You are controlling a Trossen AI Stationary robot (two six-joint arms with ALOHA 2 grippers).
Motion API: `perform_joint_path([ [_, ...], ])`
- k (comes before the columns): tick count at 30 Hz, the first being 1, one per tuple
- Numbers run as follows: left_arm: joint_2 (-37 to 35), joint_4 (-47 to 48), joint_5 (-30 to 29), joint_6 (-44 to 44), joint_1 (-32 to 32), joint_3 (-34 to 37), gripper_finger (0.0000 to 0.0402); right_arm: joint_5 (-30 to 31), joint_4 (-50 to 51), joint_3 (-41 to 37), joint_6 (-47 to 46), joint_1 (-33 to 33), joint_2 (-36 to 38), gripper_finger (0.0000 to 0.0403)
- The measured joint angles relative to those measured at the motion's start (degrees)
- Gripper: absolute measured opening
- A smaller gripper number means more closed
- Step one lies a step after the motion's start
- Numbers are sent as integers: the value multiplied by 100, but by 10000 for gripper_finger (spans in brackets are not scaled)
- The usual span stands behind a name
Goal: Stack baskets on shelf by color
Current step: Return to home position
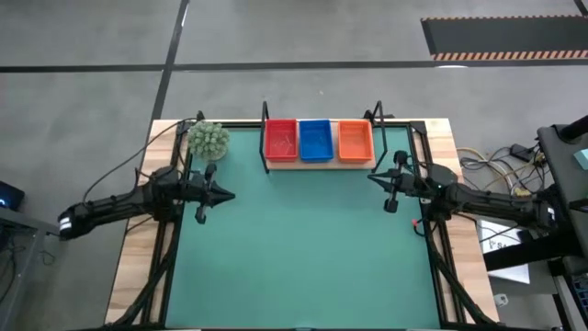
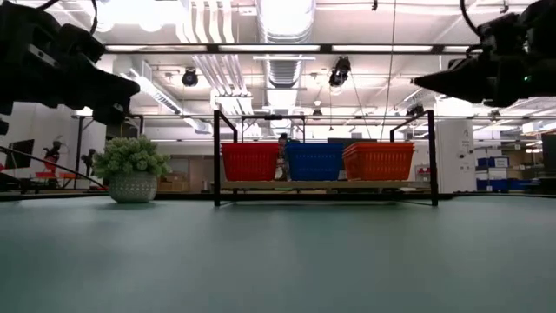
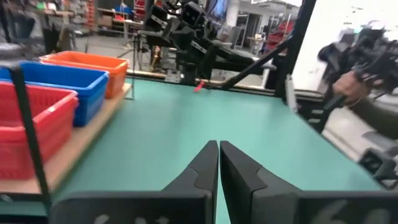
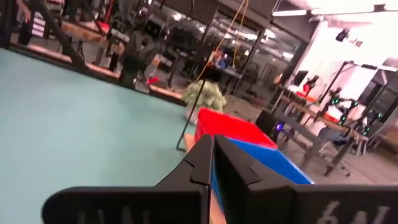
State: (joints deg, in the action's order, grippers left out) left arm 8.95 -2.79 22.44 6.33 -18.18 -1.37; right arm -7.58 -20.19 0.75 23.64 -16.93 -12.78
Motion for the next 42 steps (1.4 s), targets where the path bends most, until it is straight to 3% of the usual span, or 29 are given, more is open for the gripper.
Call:
perform_joint_path([
  [5,-283,153,-274,263,386,-13,0,6,394,0,95,0,558,8],
  [12,-214,216,-1494,200,1680,14,0,76,1116,0,146,0,1276,8],
  [15,-194,186,-2016,-94,2187,74,0,160,1381,-2,174,-2,1277,8],
  [18,-193,188,-2096,-264,2430,83,0,-17,1414,-4,145,1,1276,8],
  [25,-159,-73,-2343,-527,2464,92,0,307,1433,-7,376,0,1261,9],
  [34,-149,-249,-2341,-527,2464,100,0,462,1417,-9,-448,0,1260,9],
  [42,-157,-271,-2341,-527,2464,103,0,464,1419,-11,-569,0,1223,9],
])
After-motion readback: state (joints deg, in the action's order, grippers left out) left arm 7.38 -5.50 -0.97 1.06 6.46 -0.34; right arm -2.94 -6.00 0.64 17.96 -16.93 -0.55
